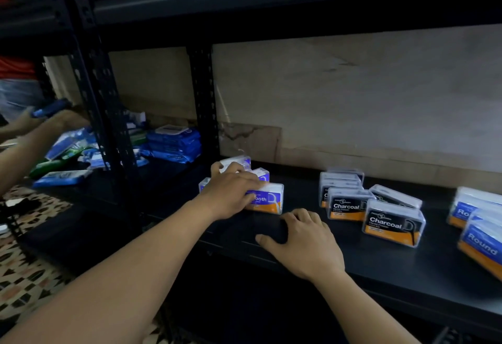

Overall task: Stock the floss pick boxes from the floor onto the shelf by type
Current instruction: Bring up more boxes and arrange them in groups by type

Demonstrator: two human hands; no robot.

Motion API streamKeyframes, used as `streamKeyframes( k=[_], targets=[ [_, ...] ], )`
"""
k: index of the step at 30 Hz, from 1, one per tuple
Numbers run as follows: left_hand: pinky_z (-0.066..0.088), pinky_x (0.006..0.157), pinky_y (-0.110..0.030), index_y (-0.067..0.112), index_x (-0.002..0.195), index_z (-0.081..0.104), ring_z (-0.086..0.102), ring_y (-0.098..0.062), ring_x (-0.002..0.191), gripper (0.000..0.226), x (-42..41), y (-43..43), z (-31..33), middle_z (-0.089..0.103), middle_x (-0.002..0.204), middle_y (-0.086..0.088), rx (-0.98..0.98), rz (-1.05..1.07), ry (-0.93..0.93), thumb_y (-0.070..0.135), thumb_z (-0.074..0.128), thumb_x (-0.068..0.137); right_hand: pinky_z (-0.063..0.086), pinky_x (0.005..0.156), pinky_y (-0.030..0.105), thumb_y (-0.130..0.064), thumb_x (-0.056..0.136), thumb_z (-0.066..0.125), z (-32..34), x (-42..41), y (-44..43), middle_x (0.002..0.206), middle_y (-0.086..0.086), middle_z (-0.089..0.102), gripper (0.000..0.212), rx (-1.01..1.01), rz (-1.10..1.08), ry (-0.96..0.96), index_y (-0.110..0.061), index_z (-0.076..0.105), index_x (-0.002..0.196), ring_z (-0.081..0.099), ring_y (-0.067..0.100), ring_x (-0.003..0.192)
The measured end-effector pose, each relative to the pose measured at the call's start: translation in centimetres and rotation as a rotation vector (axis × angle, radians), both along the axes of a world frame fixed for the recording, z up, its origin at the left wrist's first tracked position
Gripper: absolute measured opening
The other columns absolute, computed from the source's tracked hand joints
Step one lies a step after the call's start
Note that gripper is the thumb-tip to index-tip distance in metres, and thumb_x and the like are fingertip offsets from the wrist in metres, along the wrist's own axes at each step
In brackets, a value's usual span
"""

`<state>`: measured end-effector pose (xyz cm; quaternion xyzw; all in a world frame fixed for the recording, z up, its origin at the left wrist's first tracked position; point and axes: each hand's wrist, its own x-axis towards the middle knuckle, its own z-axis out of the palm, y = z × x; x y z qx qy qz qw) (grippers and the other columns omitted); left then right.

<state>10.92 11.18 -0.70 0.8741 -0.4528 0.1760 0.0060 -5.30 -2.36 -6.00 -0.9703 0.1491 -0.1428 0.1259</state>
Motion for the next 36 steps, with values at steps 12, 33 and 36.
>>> streamKeyframes(
  k=[12,33,36],
  targets=[
    [0.026,0.100,-0.034,0.042,0.142,0.048,0.034,-0.007,0.136,0.047,1.0,2.1,0.1,0.049,0.146,0.018,-0.026,-0.051,0.111,0.039,0.055,0.097,0.034,0.107,0.035,-0.089,0.077,0.032,0.3,-0.1,-0.1,0.139,-0.007,0.046,0.087,-0.005,0.016,0.029,-0.029,0.051,0.137,0.037,0.018,0.132],
    [0.031,0.084,-0.027,0.033,0.130,0.065,0.048,-0.021,0.127,0.034,4.2,-3.5,3.4,0.062,0.132,0.004,0.045,0.008,0.203,0.034,0.051,0.100,0.037,0.104,0.035,-0.089,0.076,0.033,-0.1,0.4,-0.2,0.132,-0.009,0.050,0.080,-0.024,0.019,-0.005,-0.031,0.056,0.126,0.041,0.016,0.126],
    [0.035,0.082,-0.017,0.031,0.127,0.068,0.057,-0.016,0.121,0.031,4.3,-3.0,3.6,0.068,0.127,0.007,0.021,-0.063,0.263,0.030,0.055,0.098,0.037,0.105,0.035,-0.089,0.076,0.032,-0.1,0.4,-0.3,0.134,-0.008,0.049,0.083,-0.024,0.021,0.002,-0.030,0.055,0.129,0.041,0.017,0.127]
  ],
)
